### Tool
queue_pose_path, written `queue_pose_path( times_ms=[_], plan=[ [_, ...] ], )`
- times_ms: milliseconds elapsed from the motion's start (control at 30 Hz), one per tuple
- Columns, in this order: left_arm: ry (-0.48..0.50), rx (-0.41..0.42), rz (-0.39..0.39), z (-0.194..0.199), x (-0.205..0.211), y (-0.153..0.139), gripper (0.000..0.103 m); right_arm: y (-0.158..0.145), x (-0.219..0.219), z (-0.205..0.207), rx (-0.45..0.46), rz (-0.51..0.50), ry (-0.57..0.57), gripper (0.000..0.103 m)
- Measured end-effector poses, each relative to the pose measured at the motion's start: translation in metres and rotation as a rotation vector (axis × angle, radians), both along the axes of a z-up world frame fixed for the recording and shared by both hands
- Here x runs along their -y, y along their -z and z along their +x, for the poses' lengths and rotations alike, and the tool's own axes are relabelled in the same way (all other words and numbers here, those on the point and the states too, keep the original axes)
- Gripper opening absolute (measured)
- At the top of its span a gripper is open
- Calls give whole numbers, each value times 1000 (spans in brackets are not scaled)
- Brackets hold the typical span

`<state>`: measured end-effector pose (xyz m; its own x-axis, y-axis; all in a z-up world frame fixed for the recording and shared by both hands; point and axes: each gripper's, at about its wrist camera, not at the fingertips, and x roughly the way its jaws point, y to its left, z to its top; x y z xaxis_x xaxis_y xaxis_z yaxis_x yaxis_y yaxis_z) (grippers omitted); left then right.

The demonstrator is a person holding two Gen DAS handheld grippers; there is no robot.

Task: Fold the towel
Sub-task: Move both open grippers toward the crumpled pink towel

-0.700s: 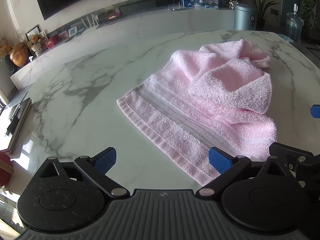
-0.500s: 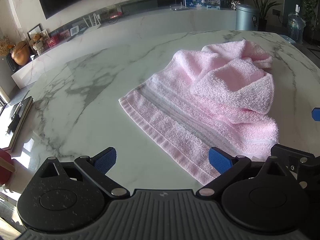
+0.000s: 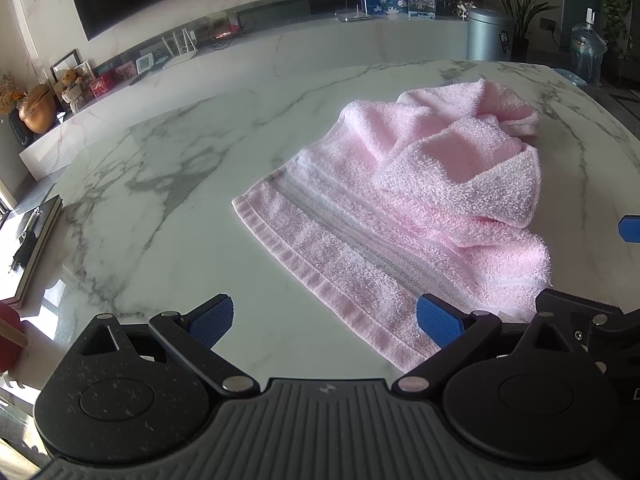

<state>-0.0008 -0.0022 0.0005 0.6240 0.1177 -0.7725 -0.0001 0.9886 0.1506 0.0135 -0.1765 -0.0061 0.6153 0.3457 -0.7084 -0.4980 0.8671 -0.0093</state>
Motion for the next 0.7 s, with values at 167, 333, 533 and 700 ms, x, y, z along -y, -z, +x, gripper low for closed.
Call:
queue_pose_path(
  times_ms=[167, 333, 533, 700],
  plan=[
    [8, 0, -1, -1, 0, 0, 100, -1, 0, 0, -3, -3, 1, 103],
    [10, -3, -12, -2, -1, 0, 100, -1, 0, 0, -8, -3, 2, 103],
    [18, -9, -18, -1, -1, 1, 99, -1, 0, -1, -8, -4, 2, 103],
    [24, -12, -25, -2, -1, 2, 99, -1, 1, 0, -9, -4, 1, 103]
  ],
)
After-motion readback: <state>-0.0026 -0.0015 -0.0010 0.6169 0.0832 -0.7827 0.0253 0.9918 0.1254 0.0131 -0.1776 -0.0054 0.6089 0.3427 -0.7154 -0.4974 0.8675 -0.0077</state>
